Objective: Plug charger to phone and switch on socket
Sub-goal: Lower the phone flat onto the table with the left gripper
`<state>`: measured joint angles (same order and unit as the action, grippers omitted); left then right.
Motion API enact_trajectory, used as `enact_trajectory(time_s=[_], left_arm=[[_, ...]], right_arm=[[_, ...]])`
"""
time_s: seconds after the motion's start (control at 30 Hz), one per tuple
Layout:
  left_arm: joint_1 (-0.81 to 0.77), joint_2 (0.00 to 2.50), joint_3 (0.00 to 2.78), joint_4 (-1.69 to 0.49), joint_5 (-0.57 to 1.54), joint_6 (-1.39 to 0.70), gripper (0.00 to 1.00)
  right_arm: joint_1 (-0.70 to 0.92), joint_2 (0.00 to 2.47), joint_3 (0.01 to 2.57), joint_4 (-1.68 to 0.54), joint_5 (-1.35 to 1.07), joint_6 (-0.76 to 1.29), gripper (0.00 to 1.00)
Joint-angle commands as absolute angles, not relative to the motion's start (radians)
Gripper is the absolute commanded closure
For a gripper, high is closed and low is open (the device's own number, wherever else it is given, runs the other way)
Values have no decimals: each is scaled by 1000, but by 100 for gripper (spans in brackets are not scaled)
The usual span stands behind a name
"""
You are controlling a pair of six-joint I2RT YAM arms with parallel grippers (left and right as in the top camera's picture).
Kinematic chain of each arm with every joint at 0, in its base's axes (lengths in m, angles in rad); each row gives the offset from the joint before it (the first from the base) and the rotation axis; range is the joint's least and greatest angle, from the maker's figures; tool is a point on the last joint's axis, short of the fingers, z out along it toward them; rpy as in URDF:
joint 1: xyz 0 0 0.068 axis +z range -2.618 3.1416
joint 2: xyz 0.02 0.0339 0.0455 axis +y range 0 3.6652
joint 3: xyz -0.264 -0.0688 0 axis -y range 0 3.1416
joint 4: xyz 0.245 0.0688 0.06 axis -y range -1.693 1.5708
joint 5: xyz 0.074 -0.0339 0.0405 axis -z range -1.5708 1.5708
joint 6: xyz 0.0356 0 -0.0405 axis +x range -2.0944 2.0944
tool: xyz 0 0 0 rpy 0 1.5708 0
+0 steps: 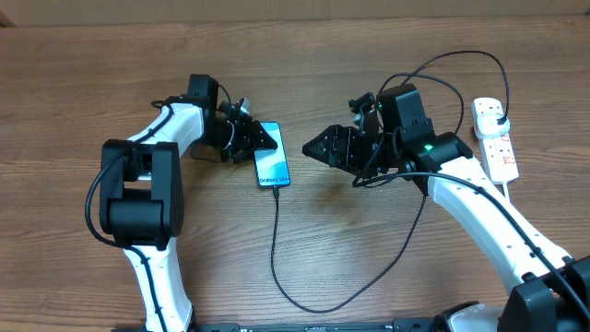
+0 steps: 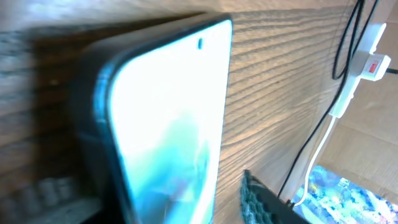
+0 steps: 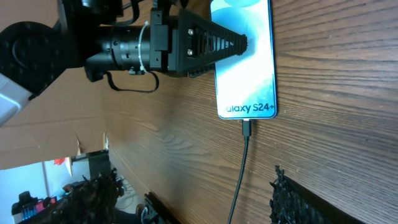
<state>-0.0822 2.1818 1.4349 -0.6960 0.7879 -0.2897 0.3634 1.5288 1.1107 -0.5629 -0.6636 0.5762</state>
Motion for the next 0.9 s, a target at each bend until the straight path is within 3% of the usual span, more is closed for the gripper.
enact_trajectory(time_s=[0.0,0.5,0.87], left_arm=[[-93,2188,1426,-707,648,-292,45],[-94,2188,1426,-742,514,-292,41],[-94,2188,1426,-796,207,-286,40]], right_arm=[[365,1515,1124,-568,-643,567,20],[365,1515,1124,-599,-624,542,19],[365,1515,1124,-667,-501,539,19]])
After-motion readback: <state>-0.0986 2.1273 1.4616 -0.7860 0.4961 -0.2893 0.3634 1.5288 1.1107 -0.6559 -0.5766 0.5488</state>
